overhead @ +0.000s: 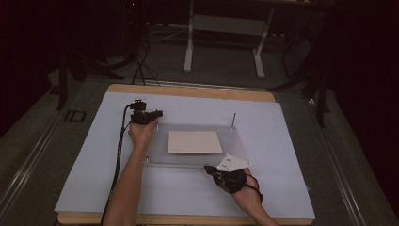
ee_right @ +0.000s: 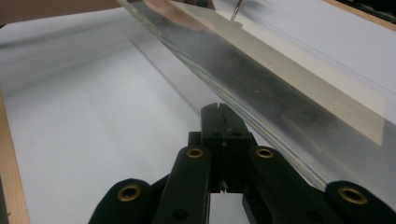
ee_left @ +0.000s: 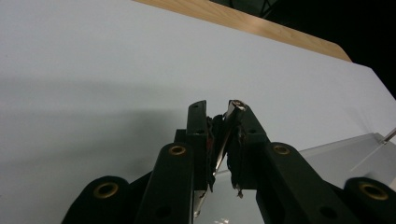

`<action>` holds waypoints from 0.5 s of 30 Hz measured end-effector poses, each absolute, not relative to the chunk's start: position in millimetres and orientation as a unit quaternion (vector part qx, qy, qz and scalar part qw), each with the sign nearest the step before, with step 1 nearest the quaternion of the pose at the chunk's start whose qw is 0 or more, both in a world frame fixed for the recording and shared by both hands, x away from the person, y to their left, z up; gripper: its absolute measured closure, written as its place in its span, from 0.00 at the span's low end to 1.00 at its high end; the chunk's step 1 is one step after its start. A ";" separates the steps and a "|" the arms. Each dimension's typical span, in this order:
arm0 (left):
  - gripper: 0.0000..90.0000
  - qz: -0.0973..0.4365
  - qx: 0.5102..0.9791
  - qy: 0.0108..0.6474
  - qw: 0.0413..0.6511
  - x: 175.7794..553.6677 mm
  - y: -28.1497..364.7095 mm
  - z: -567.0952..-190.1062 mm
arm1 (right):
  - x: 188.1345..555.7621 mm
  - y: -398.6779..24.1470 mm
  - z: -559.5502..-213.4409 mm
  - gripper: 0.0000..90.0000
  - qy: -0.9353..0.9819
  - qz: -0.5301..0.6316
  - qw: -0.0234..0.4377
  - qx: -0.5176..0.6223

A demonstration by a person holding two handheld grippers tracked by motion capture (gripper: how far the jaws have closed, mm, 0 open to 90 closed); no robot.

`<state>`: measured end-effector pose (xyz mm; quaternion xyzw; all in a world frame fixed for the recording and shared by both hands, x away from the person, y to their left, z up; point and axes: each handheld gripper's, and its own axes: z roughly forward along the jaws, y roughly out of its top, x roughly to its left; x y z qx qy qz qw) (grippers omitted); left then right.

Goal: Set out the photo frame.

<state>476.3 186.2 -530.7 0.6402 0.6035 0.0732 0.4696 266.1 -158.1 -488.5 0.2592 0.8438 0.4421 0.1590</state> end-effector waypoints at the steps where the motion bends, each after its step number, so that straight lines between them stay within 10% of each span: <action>1: 0.89 0.072 0.640 0.604 0.469 476.5 186.4 -530.7 | 265.9 -158.5 -488.1 1.00 0.841 0.446 0.160 0.261; 15: 0.88 0.045 0.636 0.600 0.483 480.1 191.6 -533.4 | 266.8 -158.1 -482.3 1.00 0.834 0.453 0.180 0.259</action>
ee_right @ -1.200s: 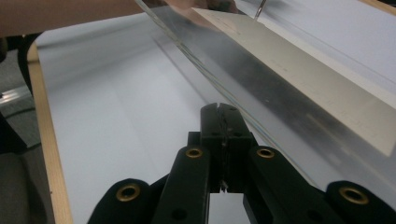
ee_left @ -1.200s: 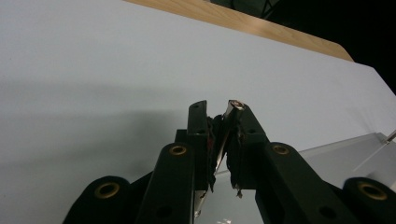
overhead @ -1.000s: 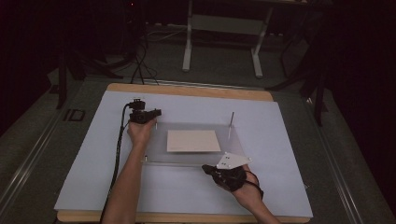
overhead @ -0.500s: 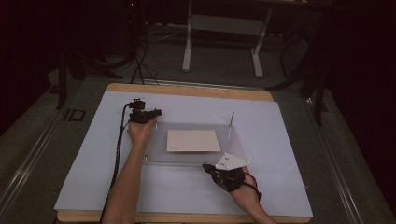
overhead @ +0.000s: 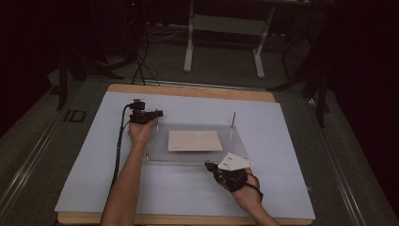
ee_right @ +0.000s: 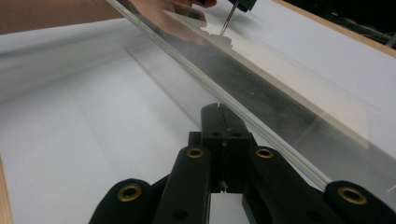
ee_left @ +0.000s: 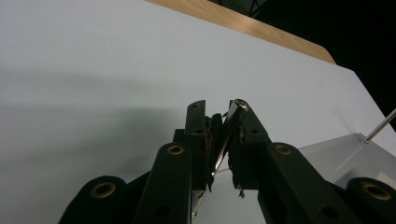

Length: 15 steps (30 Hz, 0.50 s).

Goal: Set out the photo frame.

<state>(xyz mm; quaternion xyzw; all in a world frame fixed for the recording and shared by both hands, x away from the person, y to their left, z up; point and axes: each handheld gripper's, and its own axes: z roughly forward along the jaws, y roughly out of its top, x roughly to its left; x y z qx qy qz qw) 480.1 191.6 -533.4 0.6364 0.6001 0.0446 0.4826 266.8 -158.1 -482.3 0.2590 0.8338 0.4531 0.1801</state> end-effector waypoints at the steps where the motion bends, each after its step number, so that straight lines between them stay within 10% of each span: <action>1: 0.88 0.044 0.637 0.600 0.483 480.3 191.8 -533.5 | 267.3 -158.3 -481.6 1.00 0.833 0.455 0.181 0.258; 15: 0.87 0.032 0.637 0.599 0.484 483.4 194.2 -532.7 | 272.9 -157.5 -469.9 1.00 0.825 0.464 0.198 0.256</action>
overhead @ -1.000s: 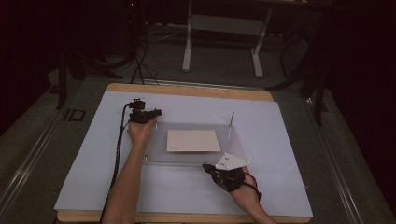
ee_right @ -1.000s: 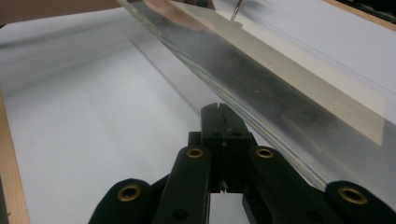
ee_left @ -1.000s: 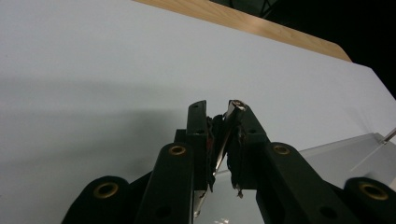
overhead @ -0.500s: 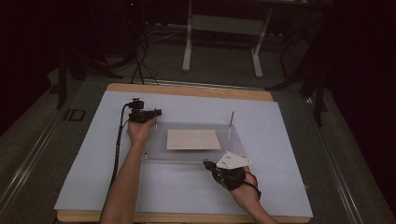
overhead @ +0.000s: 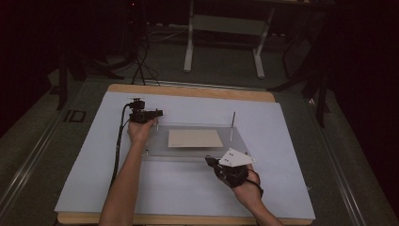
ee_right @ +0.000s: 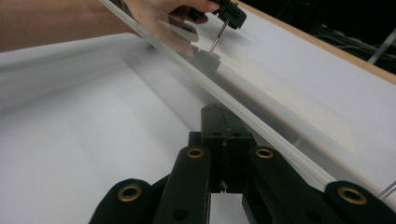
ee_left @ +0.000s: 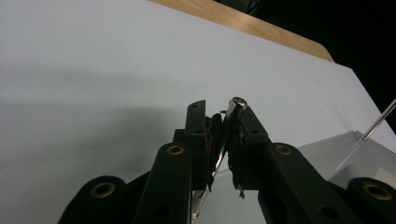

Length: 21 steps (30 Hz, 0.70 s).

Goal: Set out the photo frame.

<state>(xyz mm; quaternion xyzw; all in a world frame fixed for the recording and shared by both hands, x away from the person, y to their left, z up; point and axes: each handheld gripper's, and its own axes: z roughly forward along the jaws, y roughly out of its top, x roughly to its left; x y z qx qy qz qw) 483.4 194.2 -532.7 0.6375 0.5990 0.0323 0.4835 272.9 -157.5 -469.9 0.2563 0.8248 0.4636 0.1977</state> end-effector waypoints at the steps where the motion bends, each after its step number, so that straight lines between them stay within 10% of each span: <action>1: 0.87 0.032 0.638 0.598 0.484 483.4 194.6 -532.7 | 273.3 -157.4 -468.9 1.00 0.824 0.463 0.200 0.256; 21: 0.80 0.054 0.659 0.570 0.487 477.9 201.8 -523.9 | 292.6 -156.7 -454.2 1.00 0.809 0.478 0.206 0.273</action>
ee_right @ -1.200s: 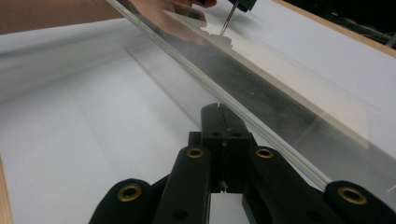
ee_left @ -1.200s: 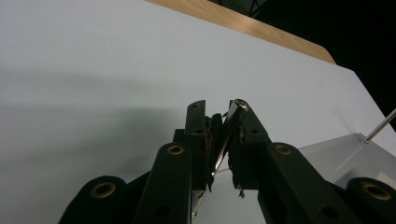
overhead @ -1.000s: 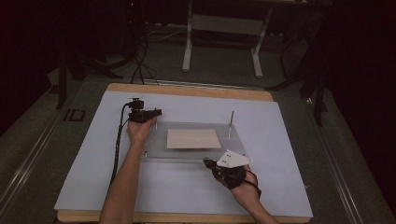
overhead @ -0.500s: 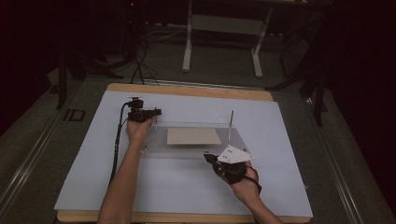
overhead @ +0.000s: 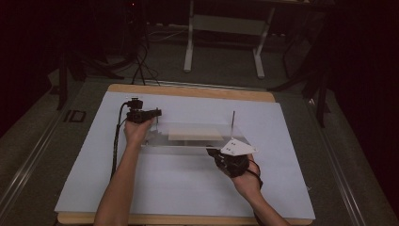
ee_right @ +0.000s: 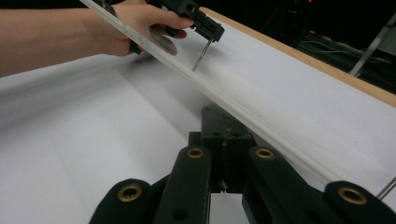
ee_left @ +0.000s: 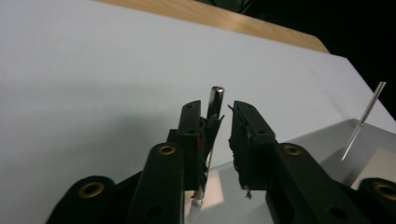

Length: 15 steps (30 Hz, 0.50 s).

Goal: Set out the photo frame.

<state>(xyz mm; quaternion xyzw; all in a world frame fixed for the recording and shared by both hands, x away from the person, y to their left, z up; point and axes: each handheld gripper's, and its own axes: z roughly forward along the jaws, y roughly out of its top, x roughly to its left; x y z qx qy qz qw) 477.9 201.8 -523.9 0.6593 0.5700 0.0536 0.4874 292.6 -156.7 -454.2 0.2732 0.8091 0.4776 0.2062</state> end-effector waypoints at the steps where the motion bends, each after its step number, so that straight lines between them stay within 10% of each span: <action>1: 0.79 0.055 0.661 0.568 0.488 477.1 202.4 -522.5 | 293.3 -156.6 -453.3 1.00 0.809 0.478 0.206 0.275; 15: 0.71 0.077 0.679 0.532 0.500 465.9 213.9 -506.9 | 307.4 -155.2 -441.5 1.00 0.801 0.483 0.216 0.279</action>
